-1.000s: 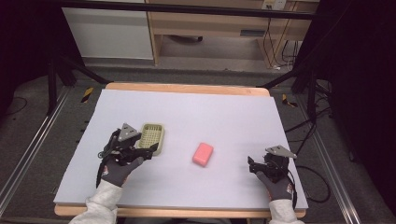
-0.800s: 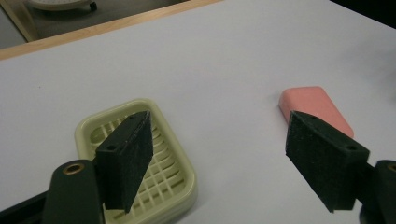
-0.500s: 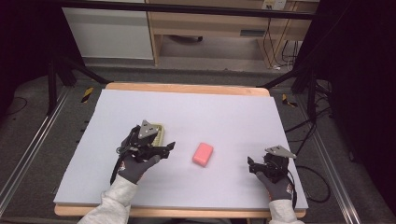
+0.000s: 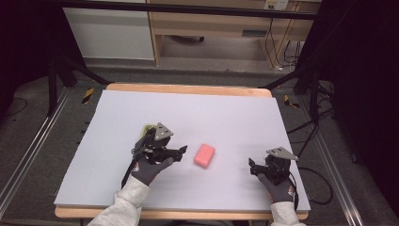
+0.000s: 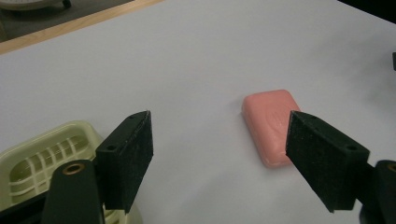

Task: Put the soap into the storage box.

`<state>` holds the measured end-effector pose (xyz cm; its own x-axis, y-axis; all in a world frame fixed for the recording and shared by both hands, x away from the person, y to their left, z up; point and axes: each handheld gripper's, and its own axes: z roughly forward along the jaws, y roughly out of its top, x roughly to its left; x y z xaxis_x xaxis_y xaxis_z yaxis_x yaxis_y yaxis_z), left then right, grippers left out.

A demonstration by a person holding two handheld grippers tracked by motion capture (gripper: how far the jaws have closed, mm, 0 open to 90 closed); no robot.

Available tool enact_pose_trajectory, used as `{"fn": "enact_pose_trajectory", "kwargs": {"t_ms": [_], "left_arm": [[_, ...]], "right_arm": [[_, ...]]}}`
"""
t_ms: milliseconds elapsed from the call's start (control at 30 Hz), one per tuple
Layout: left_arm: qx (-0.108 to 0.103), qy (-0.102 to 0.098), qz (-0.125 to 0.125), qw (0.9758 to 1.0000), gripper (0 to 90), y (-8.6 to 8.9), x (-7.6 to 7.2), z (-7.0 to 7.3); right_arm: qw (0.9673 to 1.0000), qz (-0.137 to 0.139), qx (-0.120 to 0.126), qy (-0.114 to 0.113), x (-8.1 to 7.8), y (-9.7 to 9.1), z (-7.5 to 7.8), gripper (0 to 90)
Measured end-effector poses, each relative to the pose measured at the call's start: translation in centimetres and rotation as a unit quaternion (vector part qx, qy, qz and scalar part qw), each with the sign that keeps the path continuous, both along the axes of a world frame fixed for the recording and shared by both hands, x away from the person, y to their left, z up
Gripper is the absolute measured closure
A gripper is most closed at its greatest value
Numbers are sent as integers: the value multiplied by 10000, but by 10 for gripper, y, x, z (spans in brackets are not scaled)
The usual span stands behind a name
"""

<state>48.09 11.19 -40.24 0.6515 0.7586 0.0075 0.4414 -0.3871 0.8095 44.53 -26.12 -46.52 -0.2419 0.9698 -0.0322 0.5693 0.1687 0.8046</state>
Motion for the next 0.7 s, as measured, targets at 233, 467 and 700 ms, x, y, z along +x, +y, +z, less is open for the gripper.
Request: {"fn": "enact_pose_trajectory", "kwargs": {"t_ms": [233, 467, 700], "left_arm": [[51, 16, -116, 9999, 227, -16, 2, -2], [78, 81, -194, 9997, 221, -29, 3, -8], [183, 178, -285, 9993, 219, -44, 5, -19]], "right_arm": [[10000, 28, 26, -10, -1, 1, 0, 86], [10000, 30, 48, -35, -1, 1, 0, 86], [10000, 45, 13, -46, -1, 2, -1, 86]]}}
